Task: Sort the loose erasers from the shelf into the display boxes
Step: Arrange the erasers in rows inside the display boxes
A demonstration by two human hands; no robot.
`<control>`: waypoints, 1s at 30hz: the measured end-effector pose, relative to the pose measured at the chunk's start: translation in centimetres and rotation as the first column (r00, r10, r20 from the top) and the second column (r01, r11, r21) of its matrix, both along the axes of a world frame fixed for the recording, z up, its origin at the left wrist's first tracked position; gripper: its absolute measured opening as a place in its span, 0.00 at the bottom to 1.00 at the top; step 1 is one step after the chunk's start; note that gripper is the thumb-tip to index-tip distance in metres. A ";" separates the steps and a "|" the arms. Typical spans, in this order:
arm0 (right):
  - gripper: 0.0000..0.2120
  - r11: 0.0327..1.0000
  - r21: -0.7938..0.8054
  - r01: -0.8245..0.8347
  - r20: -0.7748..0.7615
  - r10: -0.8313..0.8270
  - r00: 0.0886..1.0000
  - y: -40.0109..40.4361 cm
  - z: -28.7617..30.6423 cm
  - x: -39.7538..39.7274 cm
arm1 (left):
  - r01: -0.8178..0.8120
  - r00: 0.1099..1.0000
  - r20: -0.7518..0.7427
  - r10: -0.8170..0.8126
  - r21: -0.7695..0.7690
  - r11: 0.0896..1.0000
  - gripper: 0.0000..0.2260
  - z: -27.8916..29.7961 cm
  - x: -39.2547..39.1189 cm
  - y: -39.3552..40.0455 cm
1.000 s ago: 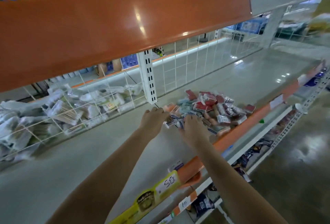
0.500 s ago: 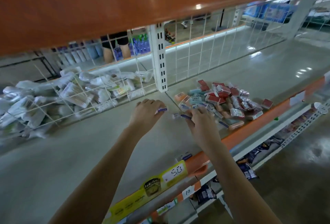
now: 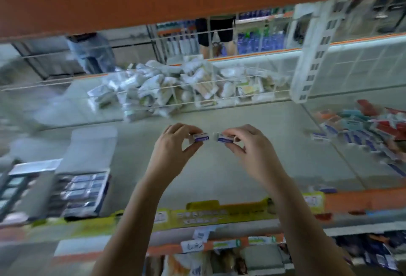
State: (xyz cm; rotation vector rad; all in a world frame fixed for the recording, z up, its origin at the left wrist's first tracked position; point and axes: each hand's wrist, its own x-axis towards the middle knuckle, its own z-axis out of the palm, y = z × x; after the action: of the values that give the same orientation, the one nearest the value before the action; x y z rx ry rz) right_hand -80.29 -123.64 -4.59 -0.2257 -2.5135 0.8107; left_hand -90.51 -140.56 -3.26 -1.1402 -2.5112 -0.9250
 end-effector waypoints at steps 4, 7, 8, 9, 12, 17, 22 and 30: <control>0.12 0.994 0.043 -0.102 0.017 0.102 0.995 -6.2 0.8 -2.5 | -0.068 0.997 0.029 0.069 -0.023 0.997 0.09 0.1 -1.3 -7.4; 0.12 0.984 0.064 -0.165 0.025 0.164 0.986 -10.9 1.4 -4.3 | -0.081 0.996 0.027 0.082 -0.032 0.996 0.08 0.3 -2.5 -12.9; 0.11 0.979 0.074 -0.188 0.030 0.187 0.982 -12.4 1.5 -4.8 | -0.083 0.996 0.027 0.084 -0.036 0.996 0.08 0.4 -2.9 -14.6; 0.11 0.973 0.087 -0.212 0.036 0.210 0.977 -13.8 1.7 -5.4 | -0.084 0.996 0.025 0.085 -0.040 0.996 0.09 0.4 -3.2 -16.3; 0.10 0.957 0.120 -0.264 0.054 0.259 0.964 -17.8 1.8 -6.8 | -0.101 0.995 0.015 0.103 -0.073 0.992 0.10 0.2 -4.3 -20.8; 0.11 0.941 0.159 -0.297 0.088 0.286 0.954 -23.3 1.4 -8.5 | -0.139 0.989 0.037 0.145 -0.132 0.981 0.11 -0.3 -5.9 -26.1; 0.11 0.930 0.178 -0.321 0.140 0.299 0.944 -27.3 0.6 -9.4 | -0.137 0.987 0.063 0.150 -0.177 0.975 0.12 -0.7 -7.3 -29.6; 0.12 0.913 0.210 -0.350 0.240 0.299 0.924 -30.8 -0.1 -10.9 | -0.088 0.990 0.096 0.102 -0.144 0.986 0.10 -1.1 -8.8 -32.2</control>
State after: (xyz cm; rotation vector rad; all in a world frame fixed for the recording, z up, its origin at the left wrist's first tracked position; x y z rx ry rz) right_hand -91.15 -154.47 -4.70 0.2169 -2.8623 0.6056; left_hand -99.34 -172.72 -4.34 -1.0242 -2.7259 -0.8140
